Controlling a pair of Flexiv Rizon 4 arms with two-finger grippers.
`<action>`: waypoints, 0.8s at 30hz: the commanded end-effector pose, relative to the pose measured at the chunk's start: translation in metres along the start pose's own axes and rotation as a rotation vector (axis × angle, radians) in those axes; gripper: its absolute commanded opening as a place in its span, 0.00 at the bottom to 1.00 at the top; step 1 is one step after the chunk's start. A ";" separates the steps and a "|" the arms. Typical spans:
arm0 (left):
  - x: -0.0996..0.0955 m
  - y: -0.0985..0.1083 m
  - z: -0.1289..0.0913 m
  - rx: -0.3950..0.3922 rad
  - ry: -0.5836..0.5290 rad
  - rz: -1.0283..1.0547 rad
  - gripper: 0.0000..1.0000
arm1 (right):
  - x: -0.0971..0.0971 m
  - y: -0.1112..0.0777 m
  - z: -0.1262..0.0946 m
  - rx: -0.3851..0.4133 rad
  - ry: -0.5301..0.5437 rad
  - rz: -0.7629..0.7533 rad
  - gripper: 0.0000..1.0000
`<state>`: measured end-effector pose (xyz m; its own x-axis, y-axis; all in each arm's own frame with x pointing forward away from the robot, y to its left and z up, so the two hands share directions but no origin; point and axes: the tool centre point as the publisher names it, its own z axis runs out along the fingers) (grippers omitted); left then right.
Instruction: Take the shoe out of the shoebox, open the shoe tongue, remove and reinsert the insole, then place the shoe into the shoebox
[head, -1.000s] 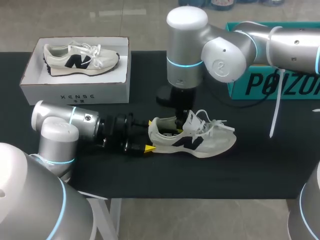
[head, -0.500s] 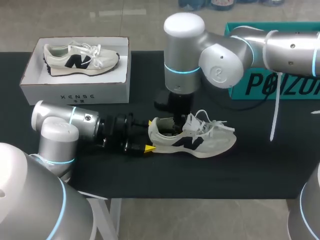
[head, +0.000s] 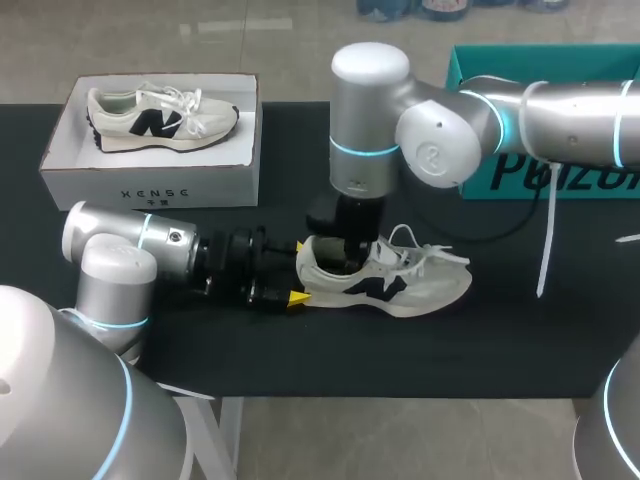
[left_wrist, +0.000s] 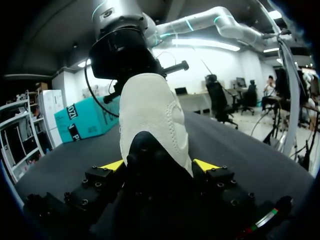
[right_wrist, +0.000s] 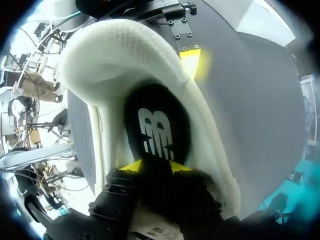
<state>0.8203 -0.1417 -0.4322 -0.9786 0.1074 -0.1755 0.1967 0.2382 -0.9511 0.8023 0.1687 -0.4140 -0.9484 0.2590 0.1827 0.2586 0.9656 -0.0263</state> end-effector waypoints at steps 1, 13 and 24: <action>-0.001 0.001 0.002 -0.001 -0.003 0.001 0.00 | 0.013 0.008 0.068 0.016 0.024 -0.005 0.00; -0.001 0.001 0.002 -0.001 -0.003 0.001 0.00 | 0.022 -0.005 0.063 0.009 0.026 0.014 0.00; -0.001 0.001 0.002 -0.001 -0.003 0.001 0.00 | 0.023 -0.004 0.037 -0.012 0.005 0.016 0.00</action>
<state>0.8198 -0.1423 -0.4316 -0.9782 0.1084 -0.1772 0.1986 0.2372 -0.9509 0.7884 0.1706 -0.4135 -0.9422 0.2733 0.1941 0.2747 0.9613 -0.0201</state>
